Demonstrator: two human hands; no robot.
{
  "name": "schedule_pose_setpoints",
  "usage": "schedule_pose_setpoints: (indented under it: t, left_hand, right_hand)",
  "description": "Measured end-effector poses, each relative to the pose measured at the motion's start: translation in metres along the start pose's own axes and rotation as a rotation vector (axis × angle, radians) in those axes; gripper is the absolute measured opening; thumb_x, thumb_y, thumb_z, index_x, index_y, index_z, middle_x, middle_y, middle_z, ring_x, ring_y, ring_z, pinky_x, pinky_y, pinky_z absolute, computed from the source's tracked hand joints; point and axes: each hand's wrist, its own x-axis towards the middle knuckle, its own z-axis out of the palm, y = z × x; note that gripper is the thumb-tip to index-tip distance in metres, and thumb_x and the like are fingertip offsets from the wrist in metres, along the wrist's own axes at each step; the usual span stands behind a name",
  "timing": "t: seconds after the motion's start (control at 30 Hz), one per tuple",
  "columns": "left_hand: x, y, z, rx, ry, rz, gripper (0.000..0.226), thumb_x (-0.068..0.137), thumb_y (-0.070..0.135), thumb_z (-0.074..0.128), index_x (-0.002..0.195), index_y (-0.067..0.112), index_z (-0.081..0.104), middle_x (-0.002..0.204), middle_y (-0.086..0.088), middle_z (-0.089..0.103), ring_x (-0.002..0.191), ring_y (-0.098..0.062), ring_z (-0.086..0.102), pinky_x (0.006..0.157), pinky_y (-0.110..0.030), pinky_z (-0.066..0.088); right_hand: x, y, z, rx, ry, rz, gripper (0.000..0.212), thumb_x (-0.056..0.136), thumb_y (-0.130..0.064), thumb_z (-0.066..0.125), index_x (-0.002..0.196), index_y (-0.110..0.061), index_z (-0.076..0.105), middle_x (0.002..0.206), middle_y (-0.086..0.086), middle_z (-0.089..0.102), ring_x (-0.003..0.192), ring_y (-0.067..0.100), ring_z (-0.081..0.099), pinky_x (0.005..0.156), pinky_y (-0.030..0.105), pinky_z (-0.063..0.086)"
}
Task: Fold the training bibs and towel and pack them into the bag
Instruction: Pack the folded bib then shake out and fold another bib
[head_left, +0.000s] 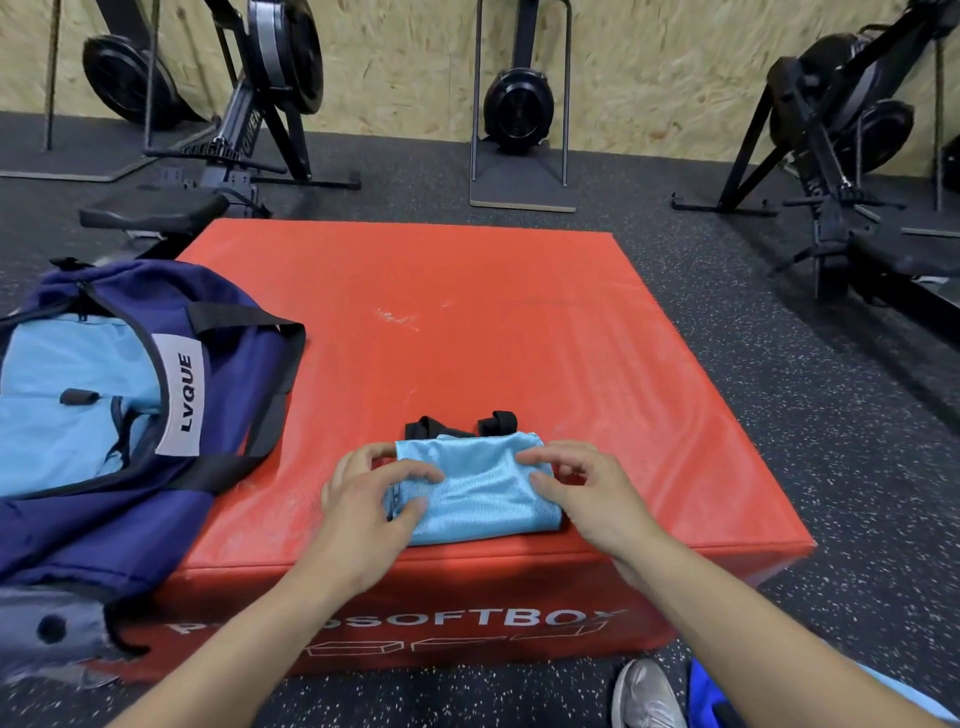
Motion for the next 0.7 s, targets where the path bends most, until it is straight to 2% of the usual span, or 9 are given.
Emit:
schedule_pose_setpoints:
  t: [0.07, 0.13, 0.27, 0.3, 0.4, 0.47, 0.57, 0.6, 0.7]
  left_hand:
    - [-0.0007, -0.0021, -0.0027, 0.015, -0.052, -0.025, 0.030, 0.089, 0.028, 0.072, 0.098, 0.056, 0.067, 0.130, 0.011, 0.046, 0.136, -0.011, 0.031, 0.117, -0.043, 0.023]
    - [-0.0017, -0.0029, -0.0042, 0.016, -0.094, -0.027, 0.028, 0.090, 0.029, 0.071, 0.100, 0.054, 0.066, 0.133, 0.014, 0.046, 0.142, -0.011, 0.027, 0.118, -0.043, 0.018]
    - [-0.0034, -0.0007, -0.0048, 0.009, -0.106, -0.020, 0.029, 0.092, 0.025, 0.068, 0.104, 0.051, 0.066, 0.136, 0.019, 0.040, 0.147, -0.010, 0.021, 0.118, -0.037, 0.013]
    - [-0.0034, -0.0006, -0.0047, 0.014, -0.107, -0.018, 0.029, 0.092, 0.025, 0.067, 0.105, 0.051, 0.066, 0.136, 0.020, 0.039, 0.148, -0.010, 0.020, 0.118, -0.038, 0.013]
    - [-0.0018, -0.0032, -0.0030, 0.008, -0.105, -0.004, 0.032, 0.094, 0.027, 0.065, 0.103, 0.058, 0.064, 0.134, 0.018, 0.041, 0.144, -0.010, 0.023, 0.119, -0.042, 0.016]
    - [-0.0019, -0.0039, -0.0014, 0.010, -0.080, 0.000, 0.032, 0.096, 0.029, 0.062, 0.102, 0.061, 0.064, 0.131, 0.018, 0.042, 0.141, -0.007, 0.025, 0.118, -0.039, 0.017]
    - [-0.0032, -0.0036, 0.0004, 0.005, -0.042, -0.001, 0.028, 0.098, 0.030, 0.060, 0.104, 0.056, 0.066, 0.132, 0.017, 0.044, 0.140, -0.006, 0.026, 0.112, -0.031, 0.017]
    - [-0.0037, -0.0045, 0.0012, 0.011, -0.035, 0.004, 0.027, 0.098, 0.029, 0.061, 0.105, 0.055, 0.066, 0.132, 0.017, 0.045, 0.140, -0.006, 0.027, 0.112, -0.030, 0.017]
    - [-0.0030, -0.0080, 0.0029, 0.024, -0.041, 0.027, 0.028, 0.096, 0.027, 0.063, 0.106, 0.053, 0.065, 0.129, 0.016, 0.048, 0.138, -0.008, 0.030, 0.115, -0.036, 0.021]
  right_hand:
    - [-0.0014, 0.0001, 0.0019, -0.035, -0.019, 0.024, 0.027, 0.089, -0.015, 0.073, 0.095, -0.040, 0.079, 0.120, -0.013, 0.060, 0.089, -0.003, 0.053, 0.086, 0.013, 0.040]
    - [-0.0026, 0.0010, 0.0043, -0.031, -0.021, 0.029, 0.028, 0.090, -0.014, 0.071, 0.096, -0.039, 0.079, 0.119, -0.018, 0.063, 0.092, -0.006, 0.055, 0.086, 0.014, 0.039]
    - [-0.0051, -0.0035, 0.0026, 0.121, -0.060, 0.066, 0.023, 0.093, -0.015, 0.069, 0.097, -0.035, 0.080, 0.082, -0.034, 0.064, 0.080, -0.006, 0.056, 0.075, 0.007, 0.039]
    - [-0.0058, -0.0041, 0.0025, 0.137, -0.087, 0.065, 0.022, 0.092, -0.017, 0.070, 0.097, -0.036, 0.080, 0.086, -0.034, 0.064, 0.083, -0.008, 0.057, 0.077, 0.007, 0.040]
    - [-0.0063, -0.0013, 0.0077, 0.037, -0.139, 0.039, 0.026, 0.091, -0.022, 0.071, 0.100, -0.045, 0.077, 0.124, -0.023, 0.060, 0.115, -0.006, 0.054, 0.099, 0.017, 0.039]
    - [-0.0053, 0.0005, 0.0099, -0.060, -0.114, 0.029, 0.029, 0.091, -0.020, 0.071, 0.102, -0.047, 0.075, 0.130, -0.018, 0.055, 0.121, -0.005, 0.050, 0.105, 0.020, 0.035]
    - [-0.0030, -0.0011, 0.0072, -0.114, -0.051, 0.019, 0.035, 0.089, -0.010, 0.071, 0.095, -0.045, 0.073, 0.120, -0.018, 0.059, 0.106, -0.010, 0.052, 0.090, 0.007, 0.036]
    - [-0.0018, -0.0011, 0.0068, -0.114, -0.037, 0.031, 0.036, 0.087, -0.008, 0.071, 0.093, -0.044, 0.073, 0.117, -0.019, 0.060, 0.102, -0.008, 0.054, 0.085, 0.007, 0.039]
    - [0.0013, 0.0016, 0.0081, -0.106, -0.029, 0.084, 0.038, 0.084, -0.005, 0.074, 0.089, -0.042, 0.074, 0.103, -0.012, 0.061, 0.090, 0.011, 0.062, 0.076, 0.023, 0.050]
